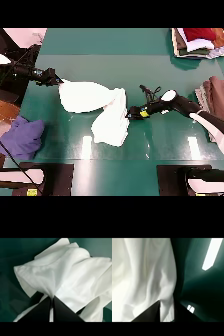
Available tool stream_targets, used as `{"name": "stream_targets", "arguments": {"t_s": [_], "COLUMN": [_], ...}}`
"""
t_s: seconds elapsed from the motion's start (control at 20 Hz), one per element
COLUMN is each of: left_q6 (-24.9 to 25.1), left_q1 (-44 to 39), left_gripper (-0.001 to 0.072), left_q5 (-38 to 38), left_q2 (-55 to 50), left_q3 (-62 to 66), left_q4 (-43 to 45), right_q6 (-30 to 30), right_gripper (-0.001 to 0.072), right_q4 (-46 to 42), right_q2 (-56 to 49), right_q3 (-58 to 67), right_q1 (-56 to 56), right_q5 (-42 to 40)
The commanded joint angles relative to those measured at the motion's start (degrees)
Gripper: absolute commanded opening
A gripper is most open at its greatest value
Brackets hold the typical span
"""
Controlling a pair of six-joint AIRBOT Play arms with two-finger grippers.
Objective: Fold the shirts.
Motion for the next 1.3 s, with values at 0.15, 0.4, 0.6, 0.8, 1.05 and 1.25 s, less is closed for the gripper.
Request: {"name": "stream_targets", "arguments": {"t_s": [0.15, 0.4, 0.6, 0.8, 1.05, 1.25], "left_q6": [0.09, 1.55, 1.53, 1.49, 1.44, 1.01], "left_q1": [0.02, 0.20, 0.17, 0.17, 0.00, 0.02], "left_gripper": [0.0022, 0.0022, 0.0023, 0.0023, 0.0023, 0.0022], "left_q5": [-0.04, 3.85, 3.85, 3.82, 3.85, 4.24], "left_q2": [0.70, 10.19, 17.75, 24.24, 30.29, 33.83], "left_q3": [0.07, 5.99, 16.39, 26.18, 35.56, 39.47], "left_q4": [0.28, 5.22, 5.55, 5.11, 3.89, -2.23], "right_q6": [-1.01, 7.43, 8.31, 8.22, 7.58, 7.56], "right_gripper": [0.0013, 0.0013, 0.0013, 0.0013, 0.0013, 0.0013], "right_q4": [-3.74, -23.67, -29.64, -29.70, -29.68, -29.68], "right_q2": [-1.44, 9.73, 18.86, 25.53, 30.69, 32.68], "right_q3": [4.63, 13.64, 25.09, 36.52, 48.50, 56.52], "right_q1": [0.39, -8.59, -16.28, -21.90, -26.18, -27.98], "right_q5": [0.17, 6.56, 9.86, 10.16, 13.31, 18.43]}}
